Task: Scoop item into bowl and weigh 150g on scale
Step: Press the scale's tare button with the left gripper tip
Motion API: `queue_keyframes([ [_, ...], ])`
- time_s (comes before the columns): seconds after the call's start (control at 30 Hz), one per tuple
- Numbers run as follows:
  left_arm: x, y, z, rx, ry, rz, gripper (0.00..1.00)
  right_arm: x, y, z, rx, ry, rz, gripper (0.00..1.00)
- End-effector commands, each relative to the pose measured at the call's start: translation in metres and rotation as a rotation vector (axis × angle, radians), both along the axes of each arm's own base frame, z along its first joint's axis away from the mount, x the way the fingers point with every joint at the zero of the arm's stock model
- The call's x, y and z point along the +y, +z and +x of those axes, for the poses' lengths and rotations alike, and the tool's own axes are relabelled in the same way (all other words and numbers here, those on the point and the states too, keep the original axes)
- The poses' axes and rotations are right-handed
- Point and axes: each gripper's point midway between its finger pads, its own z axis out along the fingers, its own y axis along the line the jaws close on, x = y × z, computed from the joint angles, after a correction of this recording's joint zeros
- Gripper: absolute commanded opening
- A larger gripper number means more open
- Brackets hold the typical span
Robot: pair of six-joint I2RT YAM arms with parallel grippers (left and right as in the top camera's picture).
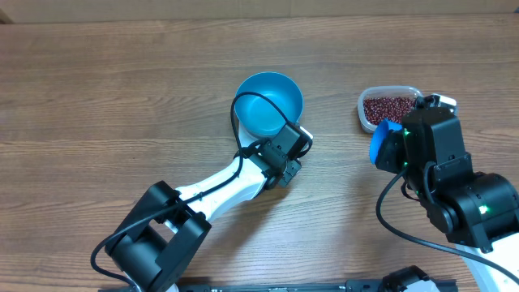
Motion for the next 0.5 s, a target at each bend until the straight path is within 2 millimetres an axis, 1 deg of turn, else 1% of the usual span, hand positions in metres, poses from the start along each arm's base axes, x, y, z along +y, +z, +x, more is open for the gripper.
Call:
queue_keyframes([
  [0.0, 0.0065, -0.0066, 0.0006, 0.002, -0.005, 0.032, 0.04, -0.0019, 0.0082, 0.0005, -0.022, -0.004, 0.002, 0.04],
  [0.13, 0.0067, -0.0065, 0.0004, 0.002, -0.005, 0.032, 0.05, -0.002, 0.0079, 0.0002, -0.02, -0.004, 0.002, 0.04],
  [0.47, 0.0148, -0.0076, 0.0011, -0.005, 0.012, 0.071, 0.04, -0.002, 0.0079, 0.0002, -0.02, -0.004, 0.002, 0.04],
])
